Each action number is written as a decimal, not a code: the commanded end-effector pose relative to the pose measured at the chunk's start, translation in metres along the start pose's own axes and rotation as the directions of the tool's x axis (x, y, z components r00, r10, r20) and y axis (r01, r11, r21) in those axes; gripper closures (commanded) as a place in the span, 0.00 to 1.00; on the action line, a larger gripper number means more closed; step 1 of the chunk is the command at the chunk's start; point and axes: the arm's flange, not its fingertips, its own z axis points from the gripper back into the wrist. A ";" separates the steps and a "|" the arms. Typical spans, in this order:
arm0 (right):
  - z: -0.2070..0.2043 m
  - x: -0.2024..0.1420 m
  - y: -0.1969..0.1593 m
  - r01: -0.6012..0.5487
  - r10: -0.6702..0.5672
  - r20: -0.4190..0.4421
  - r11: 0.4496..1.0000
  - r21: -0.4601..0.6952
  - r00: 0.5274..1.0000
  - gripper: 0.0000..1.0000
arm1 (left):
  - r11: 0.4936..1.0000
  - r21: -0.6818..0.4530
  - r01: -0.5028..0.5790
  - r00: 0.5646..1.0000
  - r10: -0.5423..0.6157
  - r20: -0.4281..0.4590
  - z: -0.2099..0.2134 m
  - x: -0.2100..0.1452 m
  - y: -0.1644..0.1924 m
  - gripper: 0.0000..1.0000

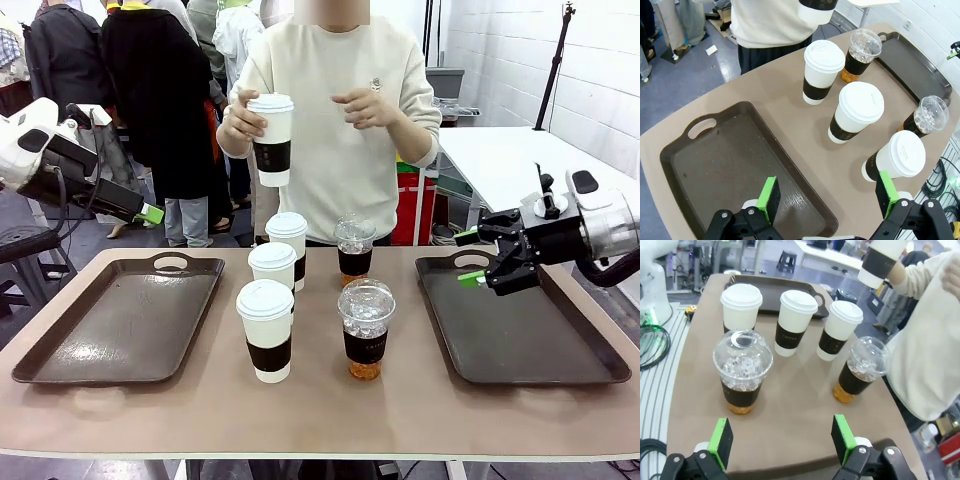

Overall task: Distribute the coffee onto the tray.
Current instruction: Pick up one iced Americano and place it on the right Handle tray.

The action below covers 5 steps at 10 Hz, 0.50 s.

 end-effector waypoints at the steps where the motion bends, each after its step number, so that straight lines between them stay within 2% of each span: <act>1: -0.024 -0.017 -0.003 -0.017 0.020 0.103 1.000 -0.023 0.995 0.00 | 1.000 -0.008 -0.005 1.000 0.005 0.002 -0.001 -0.001 0.002 0.00; 3: -0.038 -0.030 -0.002 -0.021 0.035 0.132 0.995 -0.102 0.991 0.00 | 1.000 -0.008 -0.005 1.000 0.005 0.002 -0.001 -0.001 0.002 0.00; 5: -0.043 -0.038 -0.016 -0.006 0.017 0.118 0.996 -0.088 0.993 0.00 | 1.000 -0.008 -0.005 1.000 0.005 0.002 -0.001 -0.001 0.002 0.00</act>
